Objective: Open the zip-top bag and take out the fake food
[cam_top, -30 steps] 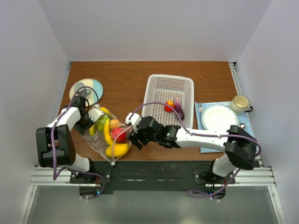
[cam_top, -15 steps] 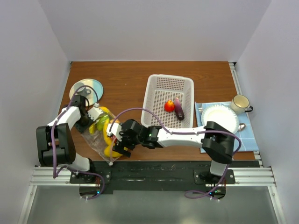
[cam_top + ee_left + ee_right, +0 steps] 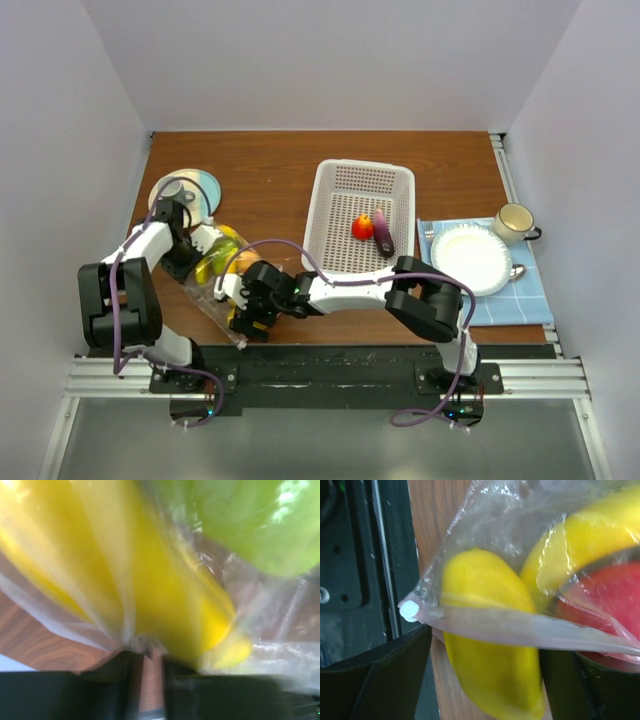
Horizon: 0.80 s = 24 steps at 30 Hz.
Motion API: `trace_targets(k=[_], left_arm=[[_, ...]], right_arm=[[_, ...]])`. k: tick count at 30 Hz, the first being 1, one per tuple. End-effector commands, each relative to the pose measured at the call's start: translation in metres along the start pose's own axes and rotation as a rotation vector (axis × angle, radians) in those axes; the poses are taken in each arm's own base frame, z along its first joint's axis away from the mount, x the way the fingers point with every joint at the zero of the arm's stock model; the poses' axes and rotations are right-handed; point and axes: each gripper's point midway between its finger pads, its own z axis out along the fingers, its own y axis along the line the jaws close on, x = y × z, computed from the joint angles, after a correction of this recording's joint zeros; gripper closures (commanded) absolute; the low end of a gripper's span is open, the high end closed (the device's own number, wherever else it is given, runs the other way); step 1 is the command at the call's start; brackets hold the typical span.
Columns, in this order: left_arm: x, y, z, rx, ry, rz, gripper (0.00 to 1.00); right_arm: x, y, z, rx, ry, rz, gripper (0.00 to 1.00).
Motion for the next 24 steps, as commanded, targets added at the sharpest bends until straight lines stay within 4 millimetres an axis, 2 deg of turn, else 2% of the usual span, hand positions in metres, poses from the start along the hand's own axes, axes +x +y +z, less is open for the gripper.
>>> trace_targets(k=[1,2,3,4,5,6,7,8,9,12,13,14,15,18,19,24], left_arm=[[-0.026,-0.017,-0.016,0.127,-0.126,-0.035,0.58],[-0.03,-0.012,-0.022,0.123,-0.156,-0.041,0.13],[-0.027,-0.007,-0.027,0.127,-0.174,-0.074,0.0],[-0.032,-0.006,-0.034,0.153,-0.225,-0.089,0.0],[-0.037,0.007,-0.045,0.141,-0.269,-0.097,0.0],[-0.03,0.015,-0.05,0.154,-0.293,-0.152,0.0],[-0.036,0.016,-0.052,0.202,-0.339,-0.173,0.0],[-0.04,0.025,-0.057,0.206,-0.37,-0.185,0.0],[-0.038,0.027,-0.057,0.238,-0.382,-0.219,0.0],[-0.05,0.026,-0.051,0.348,-0.44,-0.274,0.0],[-0.058,0.02,-0.048,0.423,-0.474,-0.29,0.0],[-0.065,0.025,-0.053,0.443,-0.507,-0.274,0.0],[-0.065,0.019,-0.056,0.502,-0.509,-0.294,0.0],[-0.074,0.012,-0.052,0.614,-0.54,-0.308,0.0],[-0.074,0.012,-0.045,0.632,-0.534,-0.319,0.0],[-0.073,0.019,-0.021,0.576,-0.534,-0.332,0.0]], right_arm=[[-0.009,0.003,0.006,-0.027,-0.024,0.007,0.18],[-0.007,0.004,0.006,-0.027,-0.023,0.009,0.21],[-0.009,0.003,0.004,-0.023,-0.033,0.011,0.23],[-0.001,0.003,0.005,-0.023,-0.021,0.018,0.24],[0.0,0.003,0.006,-0.02,-0.024,0.023,0.27],[0.002,0.002,0.005,-0.019,-0.022,0.029,0.28],[0.008,0.0,0.006,-0.018,-0.009,0.039,0.3],[0.01,0.001,0.006,-0.021,-0.01,0.046,0.31],[0.012,0.001,0.006,-0.02,-0.007,0.051,0.32],[0.02,0.003,0.006,-0.027,0.0,0.062,0.32],[0.024,0.004,0.006,-0.031,0.009,0.065,0.33],[0.027,0.005,0.006,-0.032,0.015,0.068,0.33],[0.028,0.004,0.006,-0.028,0.017,0.069,0.33],[0.032,0.004,0.006,-0.026,0.029,0.072,0.34],[0.033,0.004,0.006,-0.026,0.029,0.072,0.34],[0.036,0.004,0.005,-0.025,0.032,0.083,0.36]])
